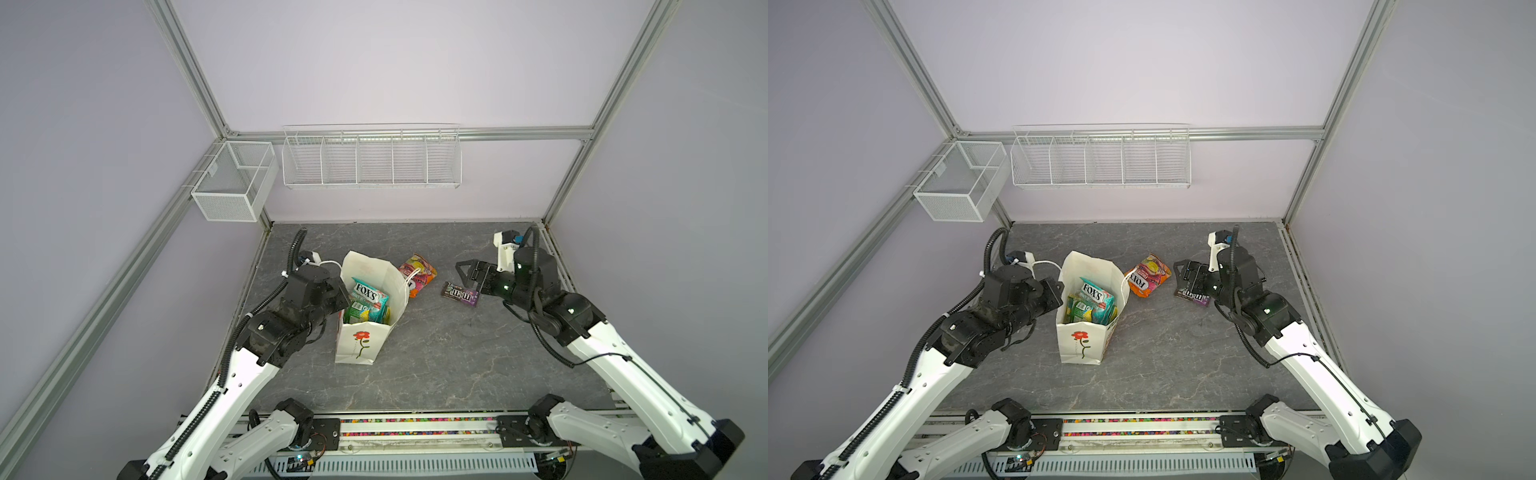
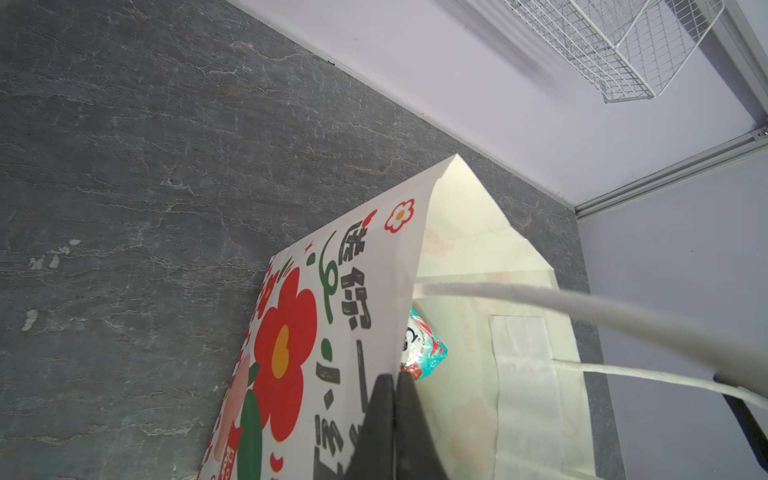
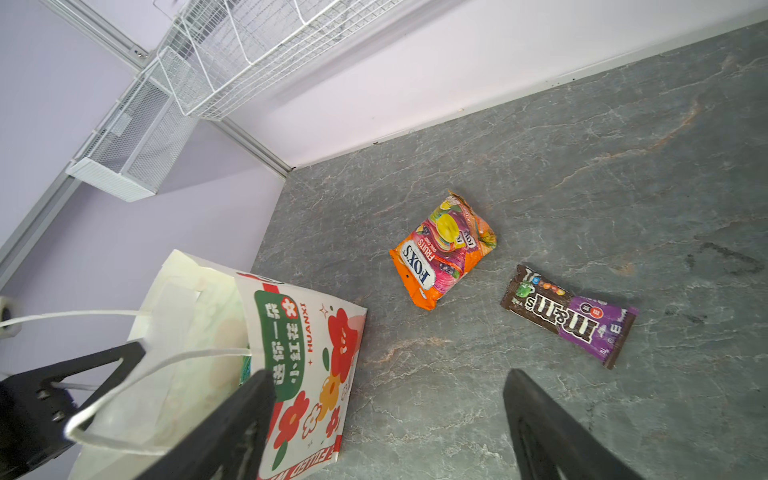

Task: Place the snacks into the paper bag
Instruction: 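Move the open right gripper above the purple M&M's pack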

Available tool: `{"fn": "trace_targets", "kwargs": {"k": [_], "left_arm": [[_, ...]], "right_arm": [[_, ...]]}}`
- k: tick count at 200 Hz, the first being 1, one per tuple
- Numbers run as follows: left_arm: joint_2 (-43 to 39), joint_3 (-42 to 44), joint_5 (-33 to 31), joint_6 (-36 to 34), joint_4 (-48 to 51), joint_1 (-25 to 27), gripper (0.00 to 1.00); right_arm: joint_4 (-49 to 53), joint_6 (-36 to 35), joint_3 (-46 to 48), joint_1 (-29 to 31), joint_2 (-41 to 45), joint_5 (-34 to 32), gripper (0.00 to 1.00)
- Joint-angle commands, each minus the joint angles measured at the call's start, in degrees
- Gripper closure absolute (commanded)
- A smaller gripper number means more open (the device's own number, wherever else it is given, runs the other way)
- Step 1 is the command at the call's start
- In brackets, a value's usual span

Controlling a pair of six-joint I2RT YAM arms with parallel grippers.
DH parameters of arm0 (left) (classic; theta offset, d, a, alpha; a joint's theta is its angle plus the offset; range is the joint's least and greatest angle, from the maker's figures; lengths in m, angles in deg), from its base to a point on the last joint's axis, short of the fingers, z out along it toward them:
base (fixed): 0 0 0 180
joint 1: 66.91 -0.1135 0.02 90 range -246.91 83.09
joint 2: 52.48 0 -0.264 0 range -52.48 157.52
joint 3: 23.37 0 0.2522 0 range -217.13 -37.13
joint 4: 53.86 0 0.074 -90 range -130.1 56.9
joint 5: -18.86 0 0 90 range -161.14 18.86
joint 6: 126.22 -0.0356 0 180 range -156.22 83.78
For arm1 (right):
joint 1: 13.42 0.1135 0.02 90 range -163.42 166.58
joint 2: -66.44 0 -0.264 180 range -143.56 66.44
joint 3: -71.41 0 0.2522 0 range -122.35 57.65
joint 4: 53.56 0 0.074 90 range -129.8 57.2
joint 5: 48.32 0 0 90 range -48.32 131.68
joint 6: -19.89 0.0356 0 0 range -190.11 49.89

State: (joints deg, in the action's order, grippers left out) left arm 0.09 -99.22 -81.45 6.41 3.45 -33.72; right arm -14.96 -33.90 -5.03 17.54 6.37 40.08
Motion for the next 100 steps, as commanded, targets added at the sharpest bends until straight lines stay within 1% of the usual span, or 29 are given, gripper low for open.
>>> {"fn": "trace_targets", "kwargs": {"k": [1, 44, 74, 100], "left_arm": [[-1.32, -0.84, -1.18, -1.23, -0.05, 0.30, 1.00], [-1.27, -1.33, -1.56, -2.02, 0.40, 0.30, 1.00], [-0.93, -1.81, -1.71, -2.42, 0.66, 0.22, 1.00], [0.83, -3.10, -1.84, -2.75, 2.80, -0.38, 1.00]], "right_arm": [[-1.81, -0.02, 1.90, -1.69, -0.33, 2.04, 0.11], [-3.37, 0.42, 4.96, -6.49, -0.66, 4.77, 0.11], [-4.90, 1.07, 7.17, -10.08, -0.99, 7.86, 0.11], [-7.11, 1.32, 9.31, -12.60, -1.48, 11.49, 0.11]]}}
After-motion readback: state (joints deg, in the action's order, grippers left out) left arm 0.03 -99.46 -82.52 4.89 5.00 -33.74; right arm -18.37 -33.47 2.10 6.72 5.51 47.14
